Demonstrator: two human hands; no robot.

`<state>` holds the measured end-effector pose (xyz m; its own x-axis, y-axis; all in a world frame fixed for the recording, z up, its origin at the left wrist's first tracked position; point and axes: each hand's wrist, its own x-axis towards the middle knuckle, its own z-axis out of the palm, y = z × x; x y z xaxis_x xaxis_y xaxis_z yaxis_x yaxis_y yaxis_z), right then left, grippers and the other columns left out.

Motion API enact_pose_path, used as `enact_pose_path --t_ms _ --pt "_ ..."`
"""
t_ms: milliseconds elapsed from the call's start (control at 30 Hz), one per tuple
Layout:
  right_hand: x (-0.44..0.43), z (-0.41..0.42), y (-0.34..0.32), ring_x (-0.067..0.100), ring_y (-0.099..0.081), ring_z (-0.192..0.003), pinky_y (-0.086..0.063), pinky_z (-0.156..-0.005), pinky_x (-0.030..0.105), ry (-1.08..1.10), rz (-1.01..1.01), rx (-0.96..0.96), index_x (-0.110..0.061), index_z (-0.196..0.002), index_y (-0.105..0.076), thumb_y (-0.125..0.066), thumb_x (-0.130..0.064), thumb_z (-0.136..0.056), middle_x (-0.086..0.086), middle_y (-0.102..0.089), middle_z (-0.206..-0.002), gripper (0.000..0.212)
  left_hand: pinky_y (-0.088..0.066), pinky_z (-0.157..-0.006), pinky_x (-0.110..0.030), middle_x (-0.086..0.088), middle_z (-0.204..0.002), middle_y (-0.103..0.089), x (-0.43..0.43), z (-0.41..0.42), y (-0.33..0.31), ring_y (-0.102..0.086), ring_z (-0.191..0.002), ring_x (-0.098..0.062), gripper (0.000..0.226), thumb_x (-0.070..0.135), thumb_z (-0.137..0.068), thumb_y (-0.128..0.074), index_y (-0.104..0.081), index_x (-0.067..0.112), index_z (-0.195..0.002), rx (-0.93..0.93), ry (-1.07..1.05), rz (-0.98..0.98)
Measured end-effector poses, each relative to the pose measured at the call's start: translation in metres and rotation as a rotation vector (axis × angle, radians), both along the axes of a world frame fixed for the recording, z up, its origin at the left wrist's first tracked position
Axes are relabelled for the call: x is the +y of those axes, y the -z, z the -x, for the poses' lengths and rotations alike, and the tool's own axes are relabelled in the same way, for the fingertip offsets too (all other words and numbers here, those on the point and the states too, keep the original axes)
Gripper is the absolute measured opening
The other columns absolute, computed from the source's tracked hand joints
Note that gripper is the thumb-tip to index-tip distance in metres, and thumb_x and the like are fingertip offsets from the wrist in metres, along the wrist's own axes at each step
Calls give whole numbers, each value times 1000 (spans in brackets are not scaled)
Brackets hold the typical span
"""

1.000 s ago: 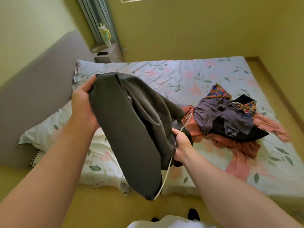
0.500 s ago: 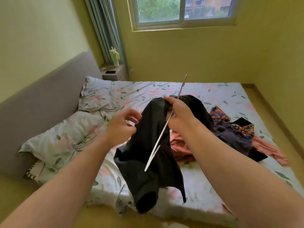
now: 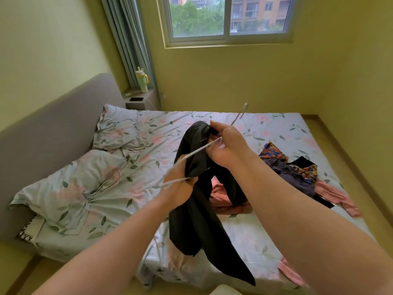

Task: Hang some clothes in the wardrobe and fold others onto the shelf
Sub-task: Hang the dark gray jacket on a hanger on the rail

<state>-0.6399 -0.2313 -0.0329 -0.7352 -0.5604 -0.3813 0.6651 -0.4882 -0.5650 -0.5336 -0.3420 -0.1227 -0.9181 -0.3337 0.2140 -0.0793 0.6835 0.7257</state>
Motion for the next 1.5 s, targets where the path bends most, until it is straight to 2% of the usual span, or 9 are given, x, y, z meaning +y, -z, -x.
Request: enact_pose_path --t_ms 200,367,533,667,900,967,1167,1367,1500 --pt "27 20 17 25 -66 -76 -51 -76 39 -5 -117 -20 -4 -87 -60 -51 -11 -98 9 -68 -68 16 -51 -90 -47 -5 -101 -71 -59 0 -35 -65 -103 -32 67 -7 -59 -50 -70 38 -104 -323 198 -165" --pt "26 24 29 15 -50 -28 -42 -33 18 25 -180 -144 -2 -81 -55 -53 -11 -99 8 -59 -53 20 -52 -90 -41 -9 -105 -69 -55 12 -66 -67 -98 -28 35 15 -77 -71 -66 16 -112 -250 25 -288" --pt "14 20 27 15 -59 -39 -44 -35 17 1 -136 -137 1 -85 -54 -53 -2 -97 11 -59 -62 12 -57 -84 -41 3 -92 -72 -17 21 -46 -70 -87 -21 23 20 -83 -69 -69 32 -103 -125 59 -139" --pt "22 10 36 17 -68 -54 -46 -38 18 -122 -222 -149 4 -96 -58 -56 -2 -96 14 -67 -64 6 -53 -76 -35 -8 -90 -72 -9 28 -46 -66 -89 -28 27 -4 -91 -54 -71 17 -89 -263 -80 -533" --pt "33 11 79 8 -35 -39 -20 -30 14 -518 -390 -208 -15 -76 -41 -46 -41 -103 0 -45 -57 38 -53 -71 -27 -9 -96 -72 -37 31 -23 -71 -81 -24 44 47 -86 -73 -71 8 -106 -615 -177 -242" --pt "30 -4 85 7 -31 -40 -16 -33 15 -631 -512 -122 -21 -71 -35 -42 -50 -102 -3 -38 -56 43 -50 -56 -21 -14 -98 -66 -48 33 -15 -71 -67 -18 43 38 -96 -63 -60 2 -117 -498 -372 -425" --pt "28 -43 98 11 -22 -43 -17 -43 19 -959 -1090 479 -16 -83 -46 -29 -61 -100 -1 -29 -59 52 -36 -112 -42 -21 -149 -43 -106 21 9 -42 -134 -39 79 62 -96 -43 -45 -3 -142 -395 -770 -519" --pt "13 -43 104 25 -55 -62 -46 -62 31 -812 -1327 1066 -7 -81 -59 -22 -60 -102 6 -57 -66 68 -45 -105 -44 -14 -142 -53 -145 -6 20 -54 -123 -33 76 60 -92 -55 -46 3 -141 -162 -850 -803" --pt "6 -38 100 18 -55 -65 -38 -57 30 -678 -1296 1146 -18 -67 -52 -25 -60 -101 1 -57 -67 61 -48 -93 -40 -9 -99 -72 -149 -23 10 -64 -101 -26 26 31 -101 -53 -65 9 -111 -122 -740 -1121"
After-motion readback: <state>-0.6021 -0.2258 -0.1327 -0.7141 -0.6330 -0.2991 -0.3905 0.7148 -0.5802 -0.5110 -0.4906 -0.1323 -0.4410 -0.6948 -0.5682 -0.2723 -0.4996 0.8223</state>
